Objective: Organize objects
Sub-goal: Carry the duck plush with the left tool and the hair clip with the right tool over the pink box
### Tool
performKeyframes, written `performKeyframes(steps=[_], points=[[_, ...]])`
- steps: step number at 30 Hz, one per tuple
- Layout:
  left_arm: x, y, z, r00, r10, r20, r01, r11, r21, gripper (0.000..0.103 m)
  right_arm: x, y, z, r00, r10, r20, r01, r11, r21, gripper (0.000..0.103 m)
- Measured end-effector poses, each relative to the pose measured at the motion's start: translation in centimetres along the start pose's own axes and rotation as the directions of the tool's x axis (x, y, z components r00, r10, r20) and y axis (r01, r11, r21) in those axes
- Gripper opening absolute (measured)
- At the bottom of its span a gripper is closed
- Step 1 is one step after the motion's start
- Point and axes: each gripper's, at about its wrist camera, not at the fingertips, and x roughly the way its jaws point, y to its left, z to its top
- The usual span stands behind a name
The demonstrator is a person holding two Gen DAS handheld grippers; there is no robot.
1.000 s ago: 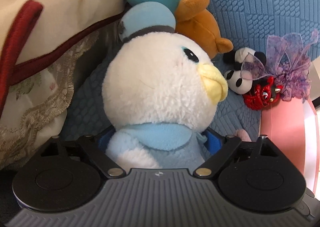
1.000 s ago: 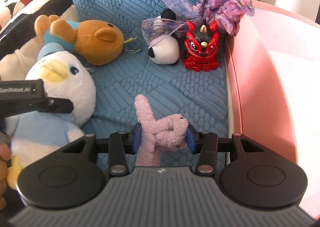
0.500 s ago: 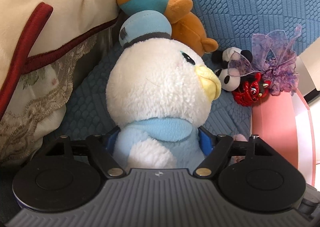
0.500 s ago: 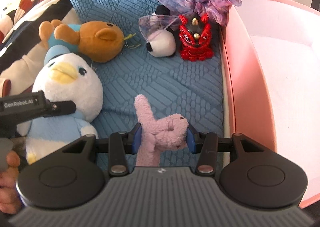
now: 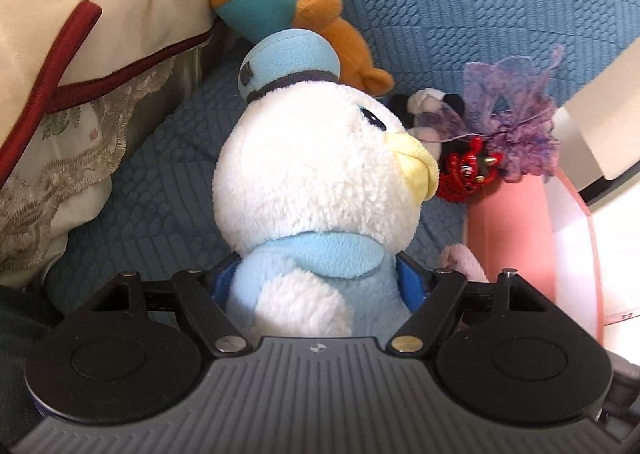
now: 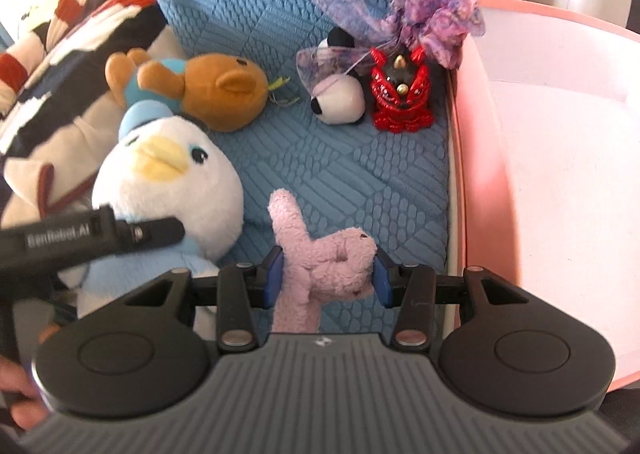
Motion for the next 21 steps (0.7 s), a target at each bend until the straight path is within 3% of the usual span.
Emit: performKeyframes(steps=[9,21], points=[[-2.9,-3.4,0.3,1.000,-0.018,0.021,0.017,0.999,0.044,0.081,-4.8,-1.3,2.4,0.999,0.032,0.040,-0.032,0.999,0.006,0.048],[-5.8,-10.4,2.9,0.995,-0.098,0.003,0.096,0.986,0.133,0.081,-10.2,-4.9,5.4,0.995,0.037,0.095,-0.042,0.998,0.047,0.048]])
